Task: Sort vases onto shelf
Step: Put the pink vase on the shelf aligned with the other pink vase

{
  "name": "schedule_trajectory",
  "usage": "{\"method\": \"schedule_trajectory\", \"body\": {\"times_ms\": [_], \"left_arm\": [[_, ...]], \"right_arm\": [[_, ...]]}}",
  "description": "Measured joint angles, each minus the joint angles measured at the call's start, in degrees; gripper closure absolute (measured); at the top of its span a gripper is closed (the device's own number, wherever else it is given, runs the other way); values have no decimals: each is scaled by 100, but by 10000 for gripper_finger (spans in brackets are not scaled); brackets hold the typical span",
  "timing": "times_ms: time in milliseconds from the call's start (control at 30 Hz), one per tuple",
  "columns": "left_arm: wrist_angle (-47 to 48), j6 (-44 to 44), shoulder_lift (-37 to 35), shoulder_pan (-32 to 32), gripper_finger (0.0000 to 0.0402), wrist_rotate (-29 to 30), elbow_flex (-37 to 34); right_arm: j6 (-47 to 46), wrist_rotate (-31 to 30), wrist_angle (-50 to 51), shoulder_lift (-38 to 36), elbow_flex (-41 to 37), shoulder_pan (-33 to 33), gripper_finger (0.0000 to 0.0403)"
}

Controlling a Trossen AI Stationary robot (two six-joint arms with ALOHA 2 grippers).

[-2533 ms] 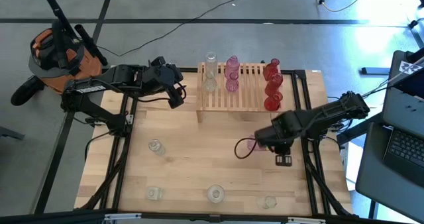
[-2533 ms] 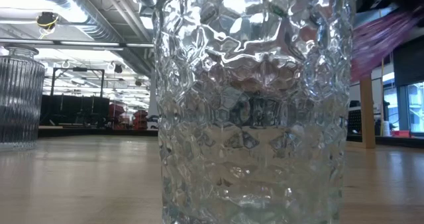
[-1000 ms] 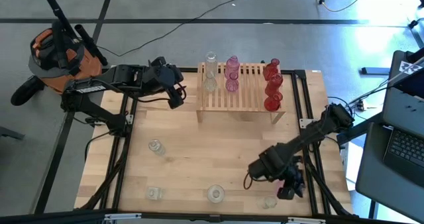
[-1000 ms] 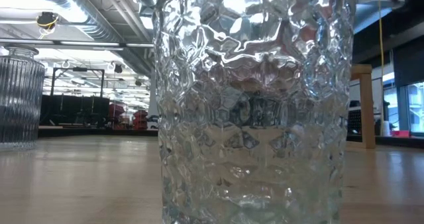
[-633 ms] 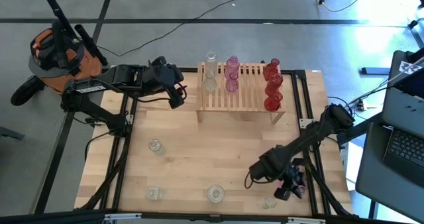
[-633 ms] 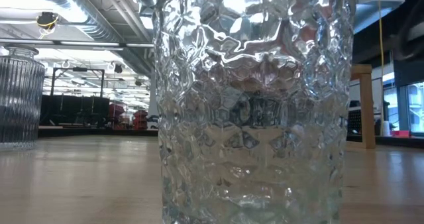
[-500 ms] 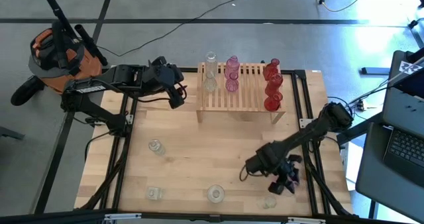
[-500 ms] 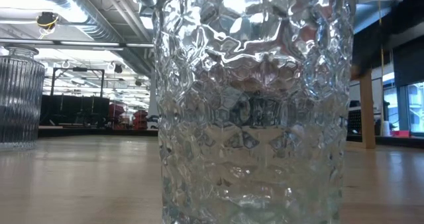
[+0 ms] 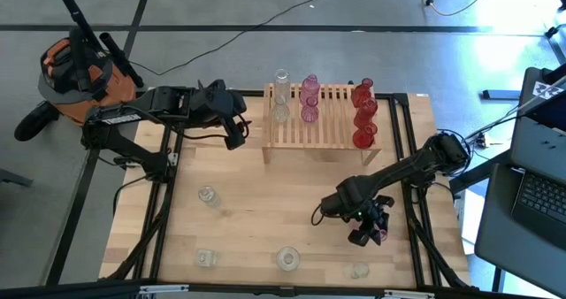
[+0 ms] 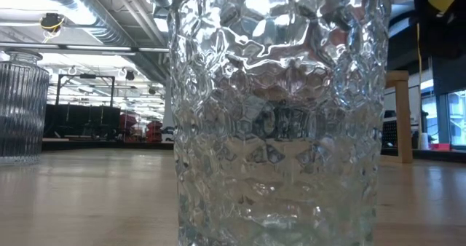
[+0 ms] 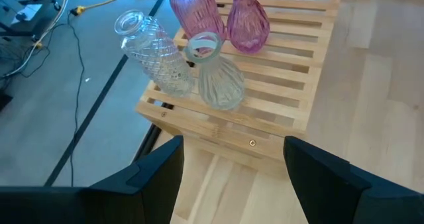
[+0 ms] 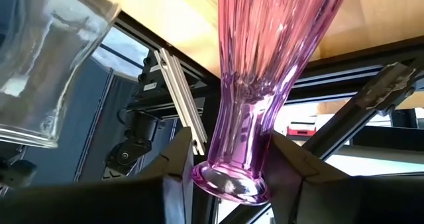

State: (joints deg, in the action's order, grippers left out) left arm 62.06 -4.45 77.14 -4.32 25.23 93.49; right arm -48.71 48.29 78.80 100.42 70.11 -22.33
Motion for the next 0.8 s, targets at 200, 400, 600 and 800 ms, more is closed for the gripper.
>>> {"method": "schedule_trajectory", "body": {"times_ms": [200,400,600,800], "left_arm": [[2,-10,0,1,151,-9,0],[2,-12,0,-2,151,-10,0],[2,-12,0,1,151,-30,0],[4,-15,0,1,151,-392,0]], "right_arm": [[50,-129,-108,-4,80,-15,267],[-30,-646,-98,7,368,-11,225],[-47,-1413,-14,7,783,-18,183],[-377,-3453,1032,7,2071,-326,166]]}}
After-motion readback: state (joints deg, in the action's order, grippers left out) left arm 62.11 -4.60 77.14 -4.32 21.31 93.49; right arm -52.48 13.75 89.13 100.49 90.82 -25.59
